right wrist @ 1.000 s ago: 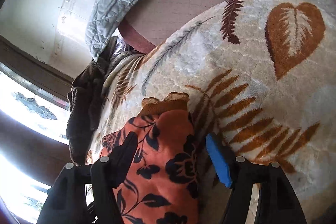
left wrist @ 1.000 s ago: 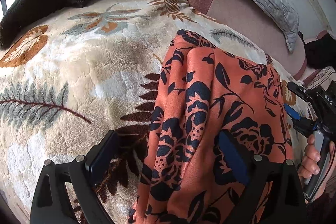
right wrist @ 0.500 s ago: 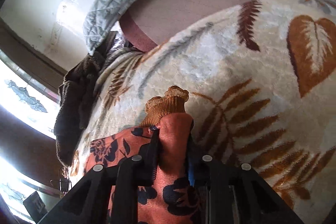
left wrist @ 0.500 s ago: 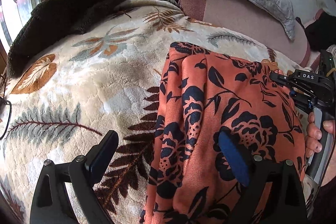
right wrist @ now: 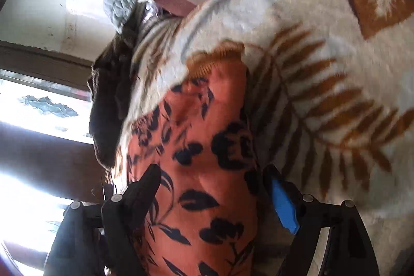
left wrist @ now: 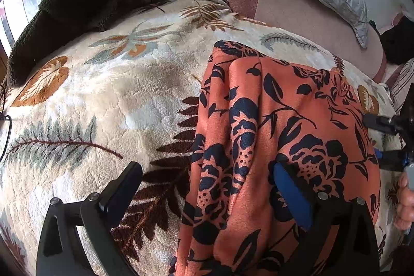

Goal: Fold small clothes

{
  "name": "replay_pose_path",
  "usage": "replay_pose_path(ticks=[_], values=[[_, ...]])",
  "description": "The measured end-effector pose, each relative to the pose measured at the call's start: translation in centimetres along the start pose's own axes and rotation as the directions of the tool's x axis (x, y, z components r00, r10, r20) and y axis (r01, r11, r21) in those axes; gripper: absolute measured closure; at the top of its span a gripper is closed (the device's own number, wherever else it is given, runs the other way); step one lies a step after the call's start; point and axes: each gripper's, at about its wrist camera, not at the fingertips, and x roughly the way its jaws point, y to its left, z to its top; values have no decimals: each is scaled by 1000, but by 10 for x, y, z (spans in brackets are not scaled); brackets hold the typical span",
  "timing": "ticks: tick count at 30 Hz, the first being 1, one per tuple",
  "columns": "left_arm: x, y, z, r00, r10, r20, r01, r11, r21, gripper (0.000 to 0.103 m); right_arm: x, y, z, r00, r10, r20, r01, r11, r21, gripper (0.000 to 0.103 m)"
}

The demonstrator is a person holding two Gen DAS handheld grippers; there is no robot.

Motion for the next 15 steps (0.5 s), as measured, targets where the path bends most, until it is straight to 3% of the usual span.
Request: replay_pose_path(ticks=[4, 5, 7, 10, 15], values=[[0, 0, 0, 1000, 3, -1, -3, 1000, -1, 2, -2, -2, -20, 998, 65, -8, -65, 997, 35, 28], [0, -1, -1, 1000, 4, 1, -4, 1000, 1, 2, -4, 2, -25, 999, 33, 9, -33, 999, 16, 31], [0, -1, -1, 1000, 6, 3, -6, 1000, 8, 2, -8, 11, -37, 997, -51, 55, 53, 998, -38, 50], [-2, -3, -2, 1000, 15, 6, -15, 1000, 9, 2, -20, 27, -50, 983, -92, 157, 105, 991, -81, 65], [-5, -3, -3, 1000, 20, 12, -20, 1000, 18, 2, -32, 50, -55, 939, -153, 309, 208, 966, -155, 72]])
